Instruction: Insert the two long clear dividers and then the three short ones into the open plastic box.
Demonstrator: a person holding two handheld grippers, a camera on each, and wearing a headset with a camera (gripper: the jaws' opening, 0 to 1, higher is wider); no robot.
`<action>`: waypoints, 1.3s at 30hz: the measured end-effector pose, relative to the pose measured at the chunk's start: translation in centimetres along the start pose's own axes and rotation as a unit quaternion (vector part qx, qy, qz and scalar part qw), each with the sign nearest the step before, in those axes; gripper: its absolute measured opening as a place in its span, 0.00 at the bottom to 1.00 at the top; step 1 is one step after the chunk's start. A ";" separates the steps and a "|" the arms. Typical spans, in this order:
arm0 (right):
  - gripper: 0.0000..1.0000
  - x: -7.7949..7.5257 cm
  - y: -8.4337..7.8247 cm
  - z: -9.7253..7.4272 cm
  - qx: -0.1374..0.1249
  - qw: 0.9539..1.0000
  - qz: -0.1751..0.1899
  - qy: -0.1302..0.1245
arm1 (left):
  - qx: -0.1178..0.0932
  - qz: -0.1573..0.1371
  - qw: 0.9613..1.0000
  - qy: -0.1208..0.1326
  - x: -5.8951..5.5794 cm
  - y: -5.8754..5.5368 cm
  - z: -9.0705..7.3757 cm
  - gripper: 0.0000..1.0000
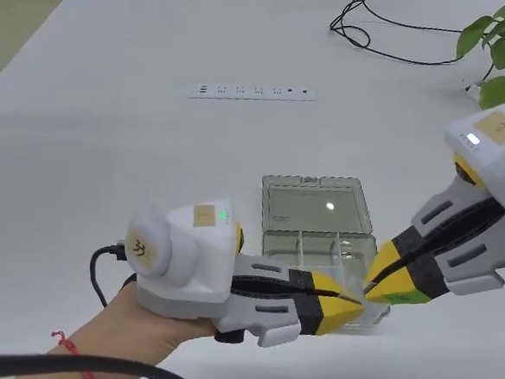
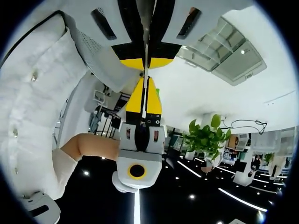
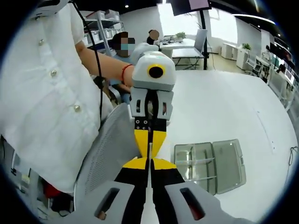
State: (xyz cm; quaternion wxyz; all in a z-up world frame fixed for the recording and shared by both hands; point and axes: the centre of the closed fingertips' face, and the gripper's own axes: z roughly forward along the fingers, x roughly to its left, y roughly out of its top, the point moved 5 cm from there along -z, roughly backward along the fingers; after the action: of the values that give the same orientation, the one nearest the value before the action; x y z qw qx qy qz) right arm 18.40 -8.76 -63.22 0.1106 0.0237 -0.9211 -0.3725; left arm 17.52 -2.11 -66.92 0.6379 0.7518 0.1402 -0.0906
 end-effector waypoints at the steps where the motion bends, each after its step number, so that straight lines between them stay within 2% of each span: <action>1: 0.03 0.0 0.0 0.0 0.000 1.000 -0.001 -0.001 | 0.002 0.004 1.000 0.003 0.1 0.0 0.0 0.00; 10: 0.03 0.0 -0.1 0.2 0.000 1.000 0.000 -0.003 | 0.007 0.009 1.000 0.007 0.1 -0.2 -0.1 0.00; 24: 0.03 -0.2 -0.4 0.1 0.002 1.000 0.001 -0.011 | 0.007 0.002 1.000 0.018 0.3 -0.2 -0.1 0.00; 39: 0.03 -0.6 -0.9 -0.4 0.007 1.000 0.005 -0.025 | 0.009 0.001 0.999 0.042 0.9 -0.5 -0.9 0.10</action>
State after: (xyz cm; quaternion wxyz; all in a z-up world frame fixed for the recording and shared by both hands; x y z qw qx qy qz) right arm 19.07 -9.65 -63.70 0.0890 0.0103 -0.9263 -0.3660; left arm 18.18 -1.11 -67.54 0.6249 0.7607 0.1651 -0.0594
